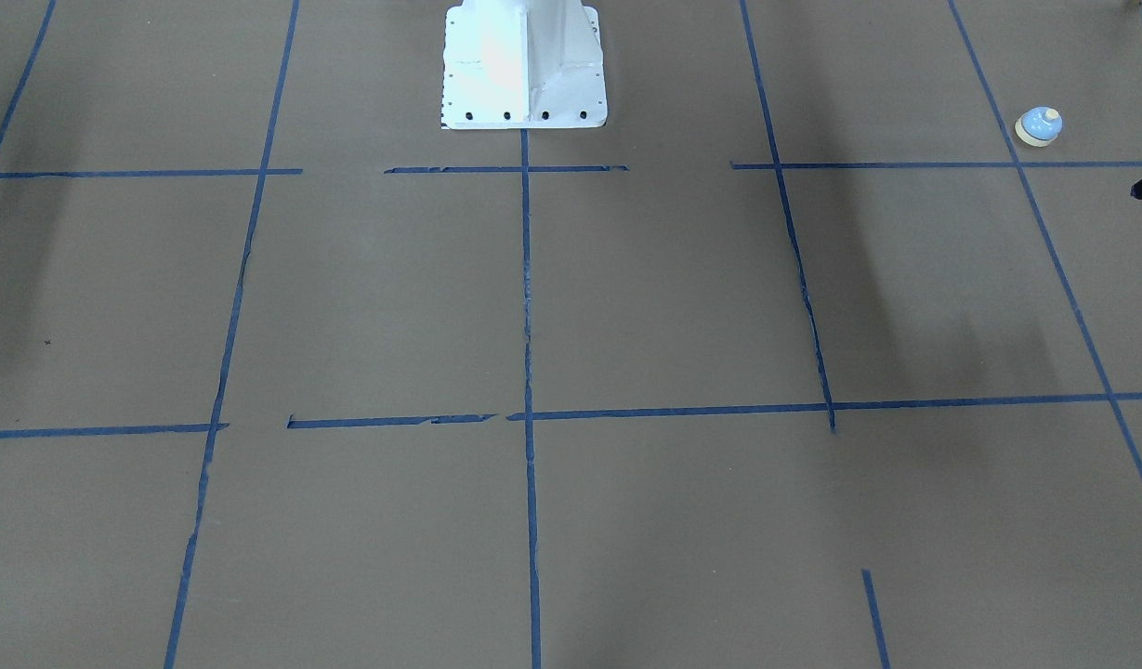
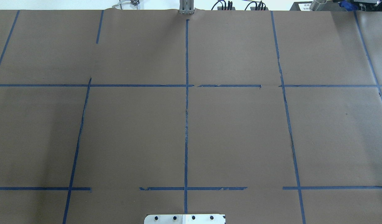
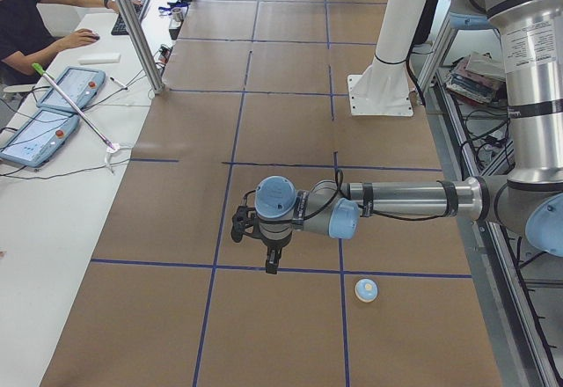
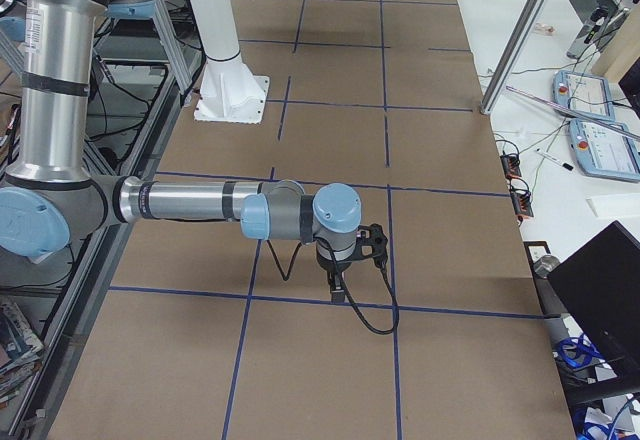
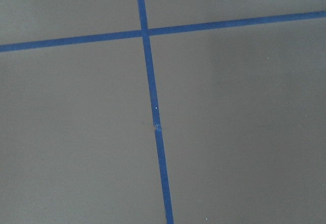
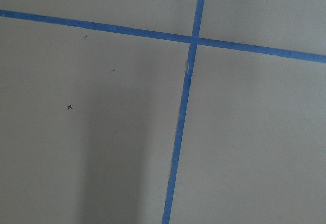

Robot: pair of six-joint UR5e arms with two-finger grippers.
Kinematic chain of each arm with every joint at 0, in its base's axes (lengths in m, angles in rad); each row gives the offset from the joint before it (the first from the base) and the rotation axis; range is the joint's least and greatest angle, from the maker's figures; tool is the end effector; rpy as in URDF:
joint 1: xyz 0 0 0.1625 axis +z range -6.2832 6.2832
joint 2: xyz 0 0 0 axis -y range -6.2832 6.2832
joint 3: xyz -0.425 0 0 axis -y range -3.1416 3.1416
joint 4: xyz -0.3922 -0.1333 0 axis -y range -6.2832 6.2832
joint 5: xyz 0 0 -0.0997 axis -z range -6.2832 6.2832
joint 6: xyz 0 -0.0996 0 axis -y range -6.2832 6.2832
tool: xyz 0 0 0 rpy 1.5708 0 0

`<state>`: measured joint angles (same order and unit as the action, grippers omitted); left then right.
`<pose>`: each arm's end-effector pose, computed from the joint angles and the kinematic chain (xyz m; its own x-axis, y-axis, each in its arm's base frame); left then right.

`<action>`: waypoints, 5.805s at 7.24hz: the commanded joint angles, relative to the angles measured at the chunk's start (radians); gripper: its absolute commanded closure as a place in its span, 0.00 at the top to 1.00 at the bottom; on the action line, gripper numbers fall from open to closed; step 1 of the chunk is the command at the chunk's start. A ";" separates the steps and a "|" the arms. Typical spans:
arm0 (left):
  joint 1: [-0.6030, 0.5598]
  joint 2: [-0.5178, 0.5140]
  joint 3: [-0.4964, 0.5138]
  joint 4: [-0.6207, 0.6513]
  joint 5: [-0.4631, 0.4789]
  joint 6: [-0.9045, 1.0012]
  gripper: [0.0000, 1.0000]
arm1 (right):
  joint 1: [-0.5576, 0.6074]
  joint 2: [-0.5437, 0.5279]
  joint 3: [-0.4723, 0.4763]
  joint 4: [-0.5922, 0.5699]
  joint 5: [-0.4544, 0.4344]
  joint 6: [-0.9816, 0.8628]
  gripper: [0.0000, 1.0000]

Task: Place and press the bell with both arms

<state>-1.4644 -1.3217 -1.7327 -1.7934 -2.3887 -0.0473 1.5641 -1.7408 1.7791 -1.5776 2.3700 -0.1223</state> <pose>-0.0184 -0.3981 0.6626 0.6737 0.1238 -0.7286 -0.0735 0.9922 0.1007 0.0591 -0.4223 0.6326 0.6911 -0.1490 0.7073 0.0917 0.9887 0.1187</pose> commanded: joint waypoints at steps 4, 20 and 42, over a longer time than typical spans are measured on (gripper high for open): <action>0.305 0.289 0.010 -0.360 0.034 -0.155 1.00 | -0.013 0.000 -0.001 0.025 0.037 0.001 1.00; 0.576 0.272 0.176 -0.388 0.034 -0.175 0.79 | -0.029 0.000 0.000 0.028 0.037 -0.003 1.00; 0.846 -1.361 0.766 0.110 0.252 -1.002 0.42 | -0.067 0.000 -0.026 0.034 0.041 0.006 1.00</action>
<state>-0.6253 -2.6616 -1.0243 -1.6264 -2.1461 -1.0326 1.4982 -1.7411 1.7523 -1.5444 2.4086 -0.1168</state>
